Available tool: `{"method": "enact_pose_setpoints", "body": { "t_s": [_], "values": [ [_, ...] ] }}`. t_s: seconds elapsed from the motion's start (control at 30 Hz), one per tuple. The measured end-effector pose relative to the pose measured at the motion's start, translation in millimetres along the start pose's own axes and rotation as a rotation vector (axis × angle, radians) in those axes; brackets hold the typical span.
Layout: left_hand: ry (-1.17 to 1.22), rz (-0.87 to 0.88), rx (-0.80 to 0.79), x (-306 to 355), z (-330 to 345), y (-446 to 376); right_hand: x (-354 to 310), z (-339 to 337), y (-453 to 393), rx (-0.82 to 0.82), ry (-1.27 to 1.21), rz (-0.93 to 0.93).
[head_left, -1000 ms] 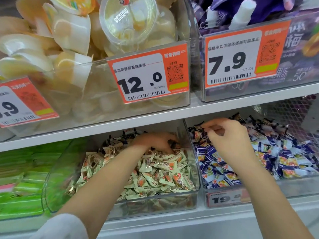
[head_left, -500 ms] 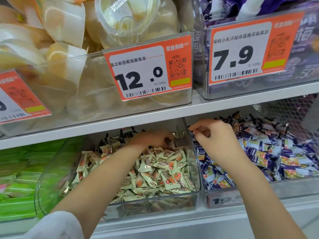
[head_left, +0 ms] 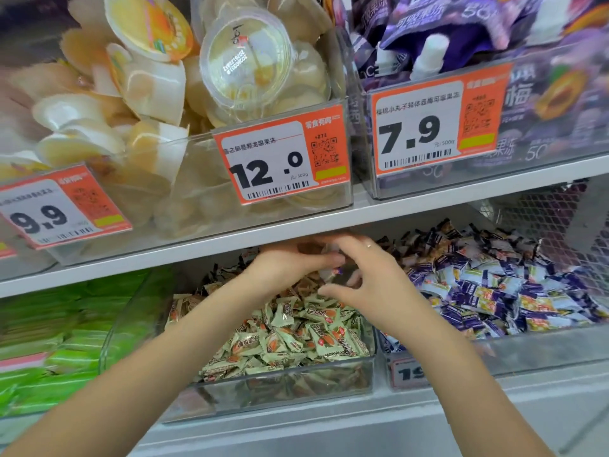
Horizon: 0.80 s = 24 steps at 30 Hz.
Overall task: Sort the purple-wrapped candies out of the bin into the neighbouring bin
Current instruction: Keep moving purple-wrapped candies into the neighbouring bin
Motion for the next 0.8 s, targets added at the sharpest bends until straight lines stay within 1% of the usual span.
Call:
{"method": "enact_pose_setpoints", "body": {
  "t_s": [0.03, 0.13, 0.23, 0.27, 0.3, 0.37, 0.4, 0.47, 0.5, 0.53, 0.6, 0.67, 0.73, 0.8],
  "values": [
    [0.055, 0.005, 0.002, 4, 4, 5, -4, 0, 1, 0.025, -0.008, -0.021],
    [0.181, 0.034, -0.05, 13, 18, 9, -11, -16, 8, 0.178, -0.023, -0.059],
    [0.398, 0.008, -0.117, 8, 26, 7, 6, -29, 14, 0.268, -0.1, 0.047],
    [0.421, -0.037, -0.127, 1, 25, 7, 15, -34, 17, 0.298, -0.133, 0.091],
    [0.394, -0.09, -0.126, -7, 23, 7, 23, -40, 21, 0.334, -0.146, 0.125],
    [0.253, -0.14, -0.099, -21, 14, 6, 36, -51, 28, 0.386, -0.152, 0.173],
    [0.13, -0.138, -0.078, -25, 8, 2, 39, -54, 30, 0.383, -0.13, 0.189],
    [-0.152, -0.125, -0.052, -29, 1, -9, 46, -50, 30, 0.303, -0.049, 0.244],
    [-0.242, -0.118, -0.051, -31, 0, -18, 50, -45, 29, 0.255, -0.006, 0.269],
    [-0.298, -0.111, -0.059, -35, 2, -28, 52, -43, 29, 0.237, 0.022, 0.283],
    [-0.395, -0.077, -0.087, -40, 7, -48, 51, -46, 28, 0.284, 0.058, 0.282],
    [-0.517, -0.078, -0.145, -53, 15, -68, 53, -53, 27, 0.356, 0.059, 0.286],
    [-0.617, -0.168, -0.258, -79, 22, -83, 57, -57, 25, 0.401, 0.051, 0.306],
    [-0.677, -0.271, -0.363, -107, 27, -88, 59, -55, 20, 0.392, 0.062, 0.313]
  ]
}}
Point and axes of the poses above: each hand's wrist, its own y-axis away from the middle knuckle, its own z-axis out of the palm, x = y × z, the point moved 10 cm from there along -y, towards the middle knuckle, and after that the axes turned 15 degrees about -x, right-handed, at the moved point
